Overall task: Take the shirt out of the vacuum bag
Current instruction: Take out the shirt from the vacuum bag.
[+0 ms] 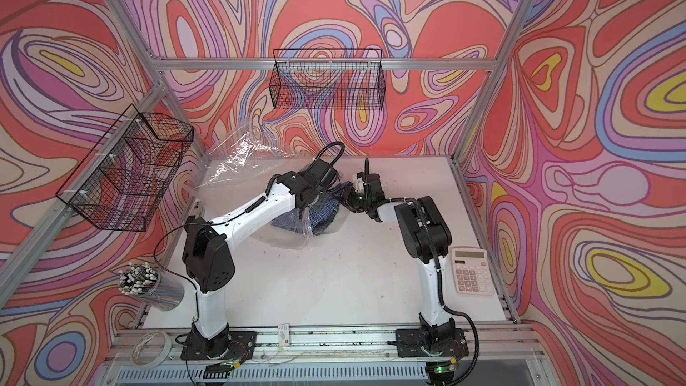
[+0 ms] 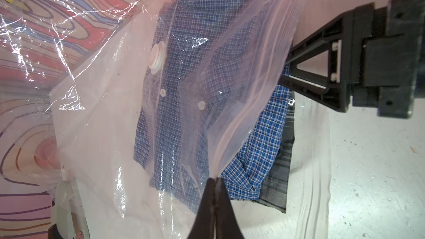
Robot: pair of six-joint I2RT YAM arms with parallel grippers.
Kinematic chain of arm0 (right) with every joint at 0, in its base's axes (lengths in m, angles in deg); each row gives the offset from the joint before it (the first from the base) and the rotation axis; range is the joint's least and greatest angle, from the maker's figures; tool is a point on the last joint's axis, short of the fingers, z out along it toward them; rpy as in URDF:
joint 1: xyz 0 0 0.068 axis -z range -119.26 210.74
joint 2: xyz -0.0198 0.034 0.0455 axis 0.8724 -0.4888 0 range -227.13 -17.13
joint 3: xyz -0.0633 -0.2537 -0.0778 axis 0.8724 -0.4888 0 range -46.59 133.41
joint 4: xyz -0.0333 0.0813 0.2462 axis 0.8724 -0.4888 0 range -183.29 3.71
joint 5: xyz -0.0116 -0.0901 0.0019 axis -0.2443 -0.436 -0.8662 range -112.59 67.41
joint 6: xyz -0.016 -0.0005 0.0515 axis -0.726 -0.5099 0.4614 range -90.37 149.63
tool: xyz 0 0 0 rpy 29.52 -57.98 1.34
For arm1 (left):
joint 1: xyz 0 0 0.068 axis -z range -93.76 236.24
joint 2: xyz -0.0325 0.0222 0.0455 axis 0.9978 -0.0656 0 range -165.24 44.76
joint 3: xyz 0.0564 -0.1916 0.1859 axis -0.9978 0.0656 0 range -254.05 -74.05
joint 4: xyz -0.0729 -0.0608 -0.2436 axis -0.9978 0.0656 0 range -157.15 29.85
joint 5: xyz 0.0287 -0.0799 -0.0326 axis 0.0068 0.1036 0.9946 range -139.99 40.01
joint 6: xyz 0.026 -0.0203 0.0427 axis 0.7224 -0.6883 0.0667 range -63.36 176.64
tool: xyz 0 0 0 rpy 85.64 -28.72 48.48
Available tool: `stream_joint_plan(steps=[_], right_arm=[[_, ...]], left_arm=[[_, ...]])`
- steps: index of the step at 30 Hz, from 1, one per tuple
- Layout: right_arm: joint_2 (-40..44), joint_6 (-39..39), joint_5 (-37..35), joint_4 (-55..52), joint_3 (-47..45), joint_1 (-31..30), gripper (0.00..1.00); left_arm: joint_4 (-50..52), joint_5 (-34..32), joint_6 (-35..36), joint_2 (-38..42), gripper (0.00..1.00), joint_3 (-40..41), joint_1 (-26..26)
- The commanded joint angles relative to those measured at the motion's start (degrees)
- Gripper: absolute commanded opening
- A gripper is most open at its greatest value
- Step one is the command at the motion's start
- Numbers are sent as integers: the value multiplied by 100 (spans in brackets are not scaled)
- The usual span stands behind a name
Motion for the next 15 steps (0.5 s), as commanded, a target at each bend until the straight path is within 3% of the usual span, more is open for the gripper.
stream_joint_plan(steps=[1,6,15], right_arm=[[177,-85,-112,-198,35,-6,55],[452,-282,-268,-543,54,8,54],[167,-116,-181,-353,339,55,53]], left_arm=[[94,3,-78,251,0,103,-22],[34,71,-67,242,0,82,-40],[48,147,-60,198,0,-13,-46]])
